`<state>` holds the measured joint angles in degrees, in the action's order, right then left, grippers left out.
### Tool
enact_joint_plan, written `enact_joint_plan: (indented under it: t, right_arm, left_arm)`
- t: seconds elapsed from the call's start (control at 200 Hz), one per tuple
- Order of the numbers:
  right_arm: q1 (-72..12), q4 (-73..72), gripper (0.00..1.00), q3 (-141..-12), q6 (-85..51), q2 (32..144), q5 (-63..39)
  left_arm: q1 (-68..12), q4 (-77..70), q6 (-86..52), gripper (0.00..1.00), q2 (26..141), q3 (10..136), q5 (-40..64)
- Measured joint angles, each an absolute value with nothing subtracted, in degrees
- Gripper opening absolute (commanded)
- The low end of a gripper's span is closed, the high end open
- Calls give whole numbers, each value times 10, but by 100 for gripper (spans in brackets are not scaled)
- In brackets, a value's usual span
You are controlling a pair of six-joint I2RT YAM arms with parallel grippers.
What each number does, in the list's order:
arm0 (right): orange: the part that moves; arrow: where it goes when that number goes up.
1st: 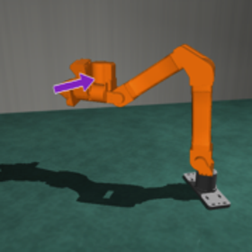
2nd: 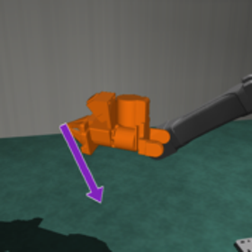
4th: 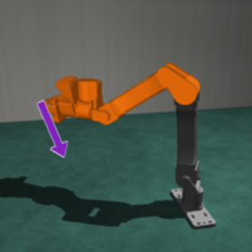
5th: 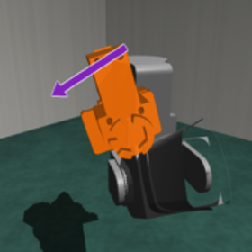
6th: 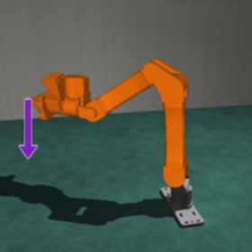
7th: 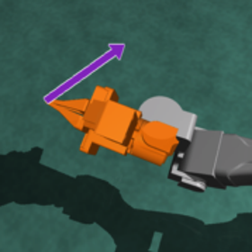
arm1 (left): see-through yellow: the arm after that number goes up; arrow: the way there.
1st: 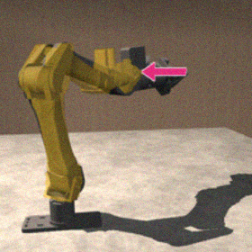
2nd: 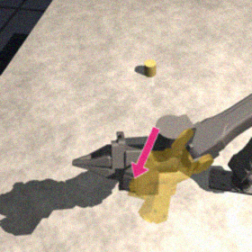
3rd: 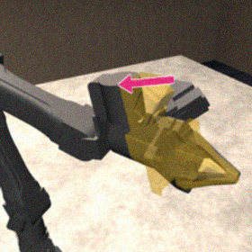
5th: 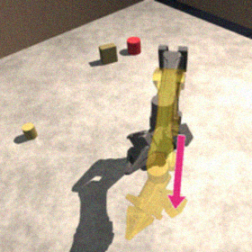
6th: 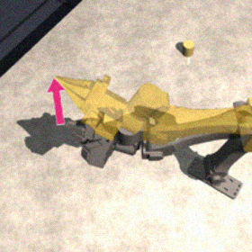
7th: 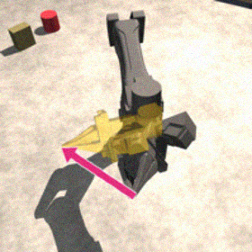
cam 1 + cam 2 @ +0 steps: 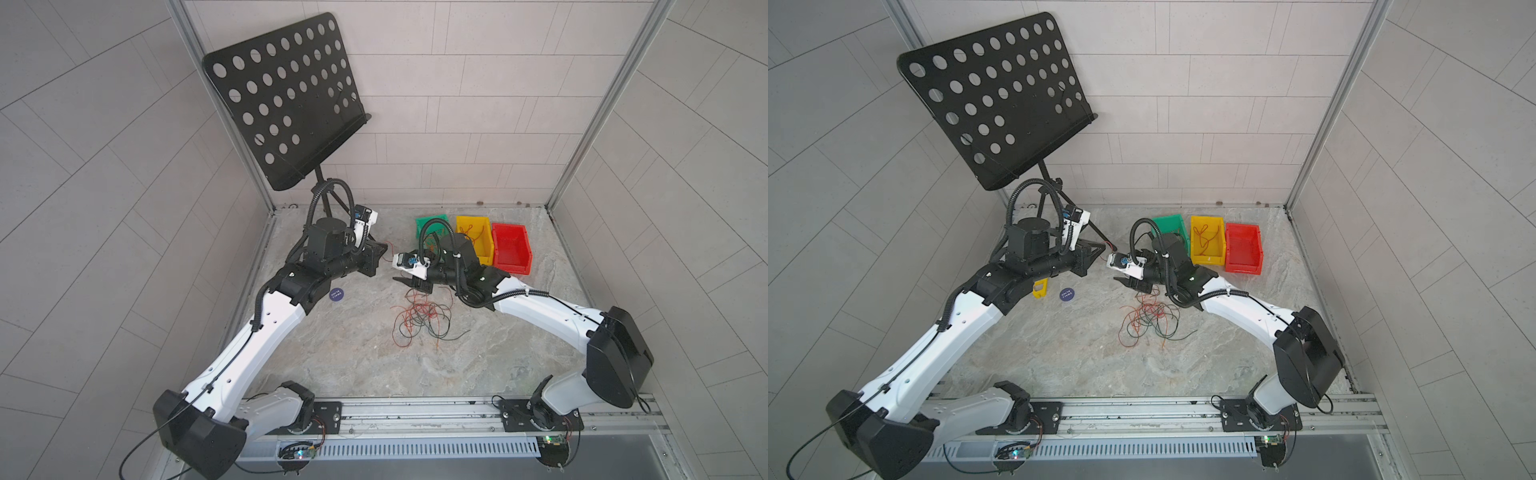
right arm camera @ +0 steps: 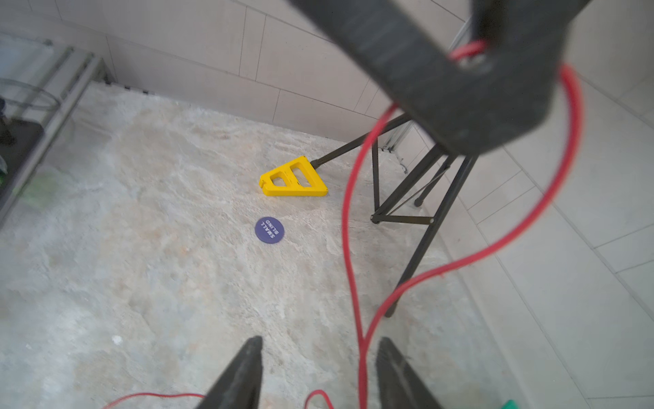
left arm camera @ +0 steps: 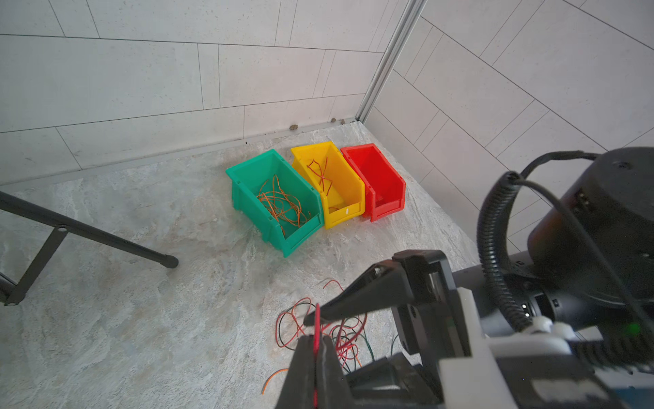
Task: Untangle and sort cables by color
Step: Untie the cable.
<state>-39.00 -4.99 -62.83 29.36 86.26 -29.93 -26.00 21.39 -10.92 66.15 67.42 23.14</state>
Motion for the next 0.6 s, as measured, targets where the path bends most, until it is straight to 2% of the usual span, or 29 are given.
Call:
enact_joint_plan:
  t: [0.08, 0.115, 0.16, 0.365, 0.42, 0.505, 0.6]
  right_arm:
    - [-390, -46, 0, -628, 290, 863, -294]
    - [-390, -43, 0, -628, 288, 862, -291]
    - [-390, -37, 0, -628, 285, 861, -286]
    - [-380, 7, 0, -631, 271, 820, -269]
    - [-373, 26, 0, -643, 265, 801, -263]
    - [-362, 59, 0, -685, 252, 781, -251]
    - [-344, 90, 0, -756, 232, 769, -235]
  left_arm:
    - [-260, 212, -109, 0, 662, 674, 232]
    - [-260, 212, -109, 1, 662, 674, 232]
    - [-260, 213, -109, 7, 661, 674, 232]
    - [-260, 195, -117, 58, 632, 653, 228]
    - [-260, 180, -116, 69, 608, 638, 224]
    - [-259, 148, -128, 79, 564, 604, 216]
    - [-259, 103, -134, 85, 513, 554, 205]
